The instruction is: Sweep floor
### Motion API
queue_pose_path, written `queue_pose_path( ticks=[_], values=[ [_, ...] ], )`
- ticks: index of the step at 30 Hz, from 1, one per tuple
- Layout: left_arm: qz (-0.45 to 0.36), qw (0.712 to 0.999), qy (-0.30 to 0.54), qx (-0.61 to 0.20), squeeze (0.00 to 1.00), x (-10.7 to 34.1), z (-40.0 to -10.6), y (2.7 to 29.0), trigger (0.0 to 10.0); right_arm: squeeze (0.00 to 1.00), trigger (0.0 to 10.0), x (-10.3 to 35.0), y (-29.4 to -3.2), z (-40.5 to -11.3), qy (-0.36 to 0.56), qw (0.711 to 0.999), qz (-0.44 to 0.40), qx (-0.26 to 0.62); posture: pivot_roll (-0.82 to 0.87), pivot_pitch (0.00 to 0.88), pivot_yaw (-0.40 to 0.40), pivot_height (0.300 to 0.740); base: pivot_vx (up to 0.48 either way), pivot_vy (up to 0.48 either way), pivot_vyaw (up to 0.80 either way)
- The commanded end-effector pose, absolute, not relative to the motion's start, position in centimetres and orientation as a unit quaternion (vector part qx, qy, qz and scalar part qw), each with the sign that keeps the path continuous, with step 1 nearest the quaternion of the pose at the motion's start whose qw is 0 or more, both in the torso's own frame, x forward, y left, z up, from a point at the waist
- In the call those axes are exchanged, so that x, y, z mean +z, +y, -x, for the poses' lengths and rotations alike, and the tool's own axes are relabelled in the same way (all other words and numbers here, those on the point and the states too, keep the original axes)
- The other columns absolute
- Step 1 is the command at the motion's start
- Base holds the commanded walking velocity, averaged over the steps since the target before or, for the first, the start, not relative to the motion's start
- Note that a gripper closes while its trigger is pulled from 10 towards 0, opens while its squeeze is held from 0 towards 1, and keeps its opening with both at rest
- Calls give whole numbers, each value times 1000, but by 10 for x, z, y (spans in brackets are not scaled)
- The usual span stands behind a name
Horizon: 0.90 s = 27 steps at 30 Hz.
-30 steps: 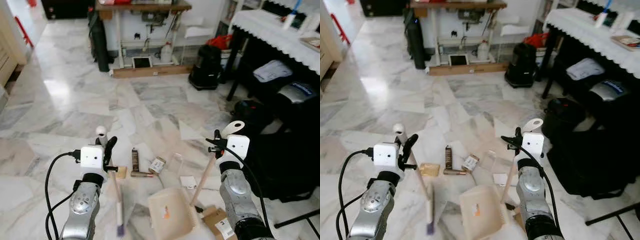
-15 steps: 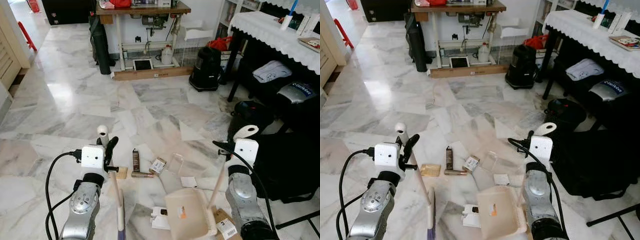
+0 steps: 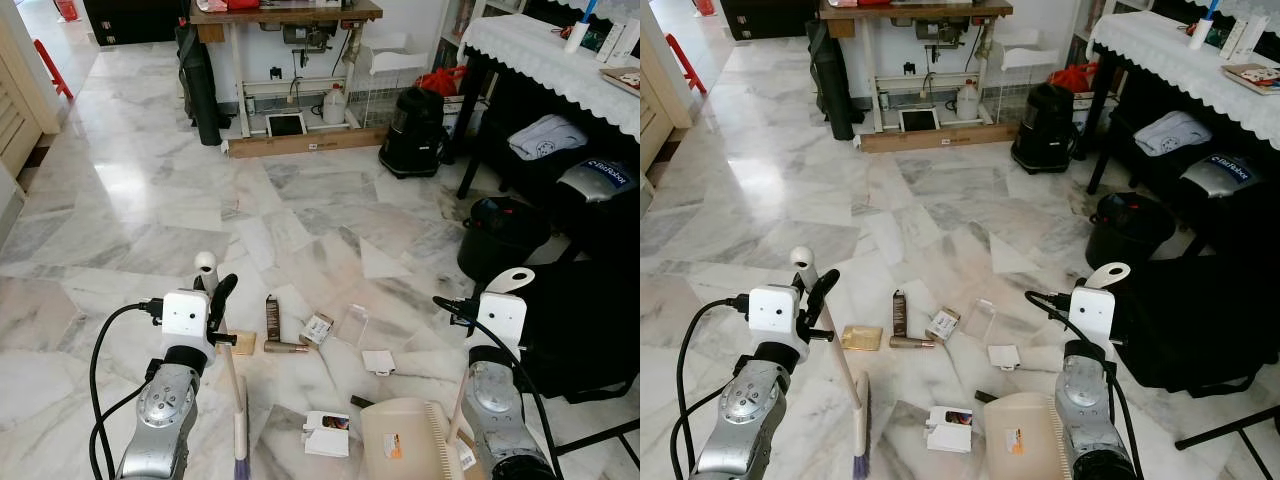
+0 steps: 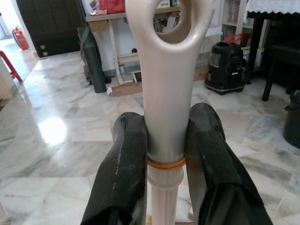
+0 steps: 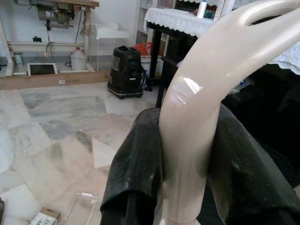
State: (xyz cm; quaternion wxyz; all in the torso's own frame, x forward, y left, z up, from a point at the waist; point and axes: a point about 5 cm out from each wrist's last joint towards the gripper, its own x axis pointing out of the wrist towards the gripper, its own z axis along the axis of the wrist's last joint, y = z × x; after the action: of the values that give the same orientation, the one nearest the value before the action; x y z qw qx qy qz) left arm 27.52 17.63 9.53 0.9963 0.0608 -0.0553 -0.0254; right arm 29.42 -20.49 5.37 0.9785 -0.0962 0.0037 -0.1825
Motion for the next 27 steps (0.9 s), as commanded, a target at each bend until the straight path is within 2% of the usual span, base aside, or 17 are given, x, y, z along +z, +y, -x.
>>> queue_pose_path(
  ticks=[1, 27],
  values=[
    [-61, 995, -72, -27, 0, 105, -279, 177, 10000, 0, 10000, 55, -206, -294, -5, 978, 104, -184, 96, 40, -16, 740, 0, 0, 0],
    [-57, 995, -70, -29, 0, 106, -280, 176, 10000, 0, 10000, 38, -202, -287, 28, 977, 117, -178, 100, 63, -14, 740, 0, 0, 0]
  ],
)
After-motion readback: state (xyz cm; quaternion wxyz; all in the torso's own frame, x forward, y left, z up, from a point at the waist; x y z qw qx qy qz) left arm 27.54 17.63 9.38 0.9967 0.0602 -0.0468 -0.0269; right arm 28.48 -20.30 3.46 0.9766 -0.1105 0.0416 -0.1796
